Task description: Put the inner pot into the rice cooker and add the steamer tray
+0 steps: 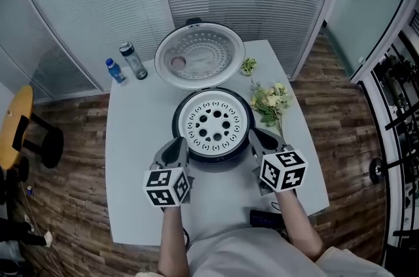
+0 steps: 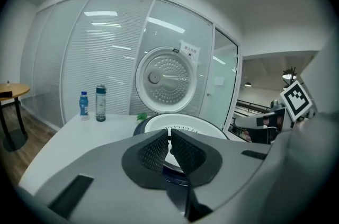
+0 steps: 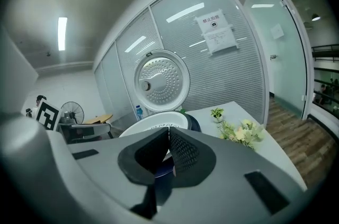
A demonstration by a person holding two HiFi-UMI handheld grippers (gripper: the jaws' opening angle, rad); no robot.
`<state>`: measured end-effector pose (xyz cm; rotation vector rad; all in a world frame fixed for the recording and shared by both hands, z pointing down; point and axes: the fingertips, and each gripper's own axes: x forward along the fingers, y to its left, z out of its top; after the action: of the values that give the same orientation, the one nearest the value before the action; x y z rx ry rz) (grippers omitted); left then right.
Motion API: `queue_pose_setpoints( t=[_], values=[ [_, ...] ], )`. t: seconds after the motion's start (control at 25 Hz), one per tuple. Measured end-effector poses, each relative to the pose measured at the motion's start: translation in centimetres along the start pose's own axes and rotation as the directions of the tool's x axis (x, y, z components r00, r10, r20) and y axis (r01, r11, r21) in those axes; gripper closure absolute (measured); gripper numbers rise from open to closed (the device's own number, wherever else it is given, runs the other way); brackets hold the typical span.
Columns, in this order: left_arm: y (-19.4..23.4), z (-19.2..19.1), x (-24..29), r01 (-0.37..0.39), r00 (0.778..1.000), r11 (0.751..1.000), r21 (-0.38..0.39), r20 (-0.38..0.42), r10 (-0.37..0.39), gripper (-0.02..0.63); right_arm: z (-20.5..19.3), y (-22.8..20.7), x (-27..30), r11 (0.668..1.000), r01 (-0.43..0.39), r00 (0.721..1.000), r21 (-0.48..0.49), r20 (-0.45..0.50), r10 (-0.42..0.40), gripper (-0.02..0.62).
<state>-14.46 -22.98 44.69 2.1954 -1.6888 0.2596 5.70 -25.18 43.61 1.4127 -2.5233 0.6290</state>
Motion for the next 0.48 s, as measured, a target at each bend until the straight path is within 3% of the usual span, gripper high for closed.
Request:
queue_pose_setpoints(
  t=[0.24,0.48],
  values=[
    [-1.5,-0.5,-2.3,0.015,0.999,1.0,-0.012,0.039,-0.014,0.595,-0.9,0.6,-2.0,0.995,-0.044,0.999,0.086,0.022,0.043,0.578],
    [-1.8,-1.0,-3.6,0.03,0.999,0.999,-0.028,0.028,-0.029,0.595,-1.1,1.4,-3.0,0.999,-0.042,0.999,0.029,0.014,0.042,0.578]
  ],
)
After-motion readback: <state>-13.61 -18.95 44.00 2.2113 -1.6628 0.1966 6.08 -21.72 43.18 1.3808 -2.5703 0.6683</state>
